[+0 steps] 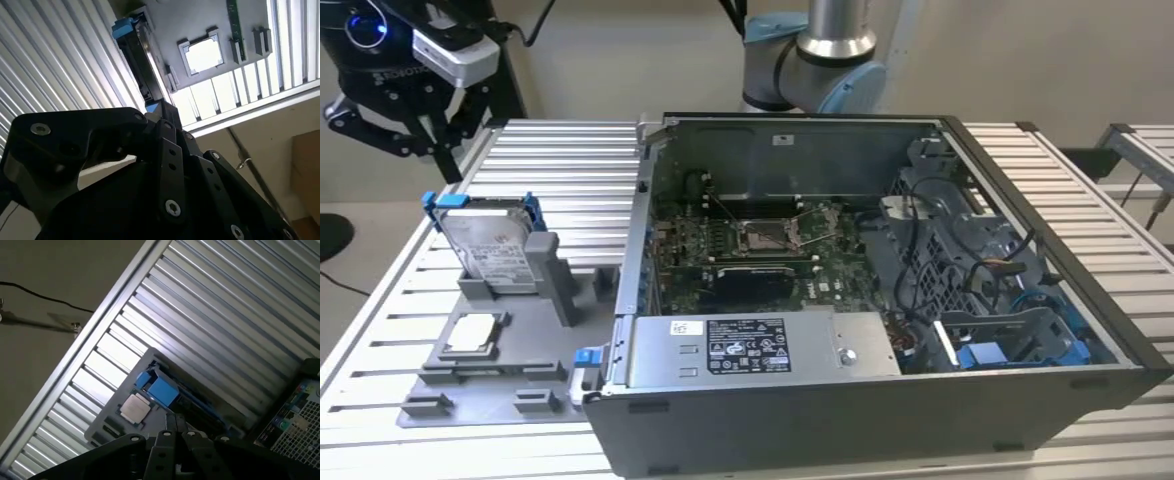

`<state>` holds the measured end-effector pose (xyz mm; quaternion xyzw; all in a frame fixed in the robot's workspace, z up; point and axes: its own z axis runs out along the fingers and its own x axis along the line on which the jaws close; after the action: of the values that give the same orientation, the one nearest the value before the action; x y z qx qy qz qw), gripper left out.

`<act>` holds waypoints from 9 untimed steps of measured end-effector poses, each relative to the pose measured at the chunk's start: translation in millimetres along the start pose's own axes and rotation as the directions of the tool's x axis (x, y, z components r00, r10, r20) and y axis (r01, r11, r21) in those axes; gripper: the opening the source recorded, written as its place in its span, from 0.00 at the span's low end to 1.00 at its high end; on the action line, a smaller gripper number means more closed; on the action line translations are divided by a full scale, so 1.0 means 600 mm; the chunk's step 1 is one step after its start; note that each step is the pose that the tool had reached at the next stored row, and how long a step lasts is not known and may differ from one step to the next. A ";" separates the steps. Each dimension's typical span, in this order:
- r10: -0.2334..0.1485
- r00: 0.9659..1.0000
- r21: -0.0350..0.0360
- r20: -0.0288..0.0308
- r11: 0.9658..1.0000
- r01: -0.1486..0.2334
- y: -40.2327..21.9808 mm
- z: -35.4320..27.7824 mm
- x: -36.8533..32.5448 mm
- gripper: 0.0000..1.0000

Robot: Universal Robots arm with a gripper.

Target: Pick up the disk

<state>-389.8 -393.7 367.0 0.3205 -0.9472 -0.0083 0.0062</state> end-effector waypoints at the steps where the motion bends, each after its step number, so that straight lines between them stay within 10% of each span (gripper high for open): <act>1: -0.018 1.000 0.001 -0.001 1.000 0.018 0.000 0.000 0.000 0.00; 9: -0.162 0.987 0.006 -0.007 0.987 0.162 0.000 0.000 0.000 0.00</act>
<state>-389.8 -393.8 367.0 0.3965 -0.9180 -0.0046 0.0074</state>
